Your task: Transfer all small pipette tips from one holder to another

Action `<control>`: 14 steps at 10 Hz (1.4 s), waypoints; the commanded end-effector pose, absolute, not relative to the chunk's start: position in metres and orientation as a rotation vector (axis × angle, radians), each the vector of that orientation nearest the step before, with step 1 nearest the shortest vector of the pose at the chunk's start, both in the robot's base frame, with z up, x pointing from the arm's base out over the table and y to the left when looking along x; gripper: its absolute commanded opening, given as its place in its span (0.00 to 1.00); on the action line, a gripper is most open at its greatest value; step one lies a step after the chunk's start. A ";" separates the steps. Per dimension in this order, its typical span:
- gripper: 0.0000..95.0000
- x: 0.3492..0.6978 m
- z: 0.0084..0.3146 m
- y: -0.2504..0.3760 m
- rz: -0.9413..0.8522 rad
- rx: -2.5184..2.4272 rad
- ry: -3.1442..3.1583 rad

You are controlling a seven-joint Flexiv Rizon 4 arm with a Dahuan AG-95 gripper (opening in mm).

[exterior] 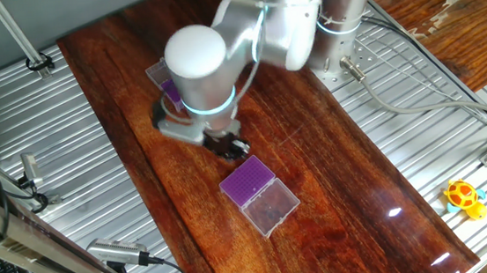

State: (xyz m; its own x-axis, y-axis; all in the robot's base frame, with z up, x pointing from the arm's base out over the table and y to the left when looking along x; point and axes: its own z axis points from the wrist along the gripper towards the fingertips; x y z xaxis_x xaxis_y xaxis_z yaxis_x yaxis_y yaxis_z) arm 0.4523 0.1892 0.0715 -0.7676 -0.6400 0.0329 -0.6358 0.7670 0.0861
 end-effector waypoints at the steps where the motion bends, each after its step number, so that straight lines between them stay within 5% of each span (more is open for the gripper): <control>1: 0.00 0.451 0.074 0.210 -0.133 0.885 -2.957; 8: 0.00 0.451 0.075 0.211 -0.139 1.059 -2.906; 9: 0.20 0.451 0.075 0.211 -0.142 1.060 -2.908; 14: 0.20 0.444 0.072 0.231 -0.187 0.964 -2.960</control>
State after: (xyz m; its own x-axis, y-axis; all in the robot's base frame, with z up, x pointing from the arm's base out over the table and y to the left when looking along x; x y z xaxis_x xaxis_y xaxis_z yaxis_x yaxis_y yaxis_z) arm 0.4446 0.2314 0.0718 -0.7729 -0.6345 -0.0046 -0.6309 0.7677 0.1118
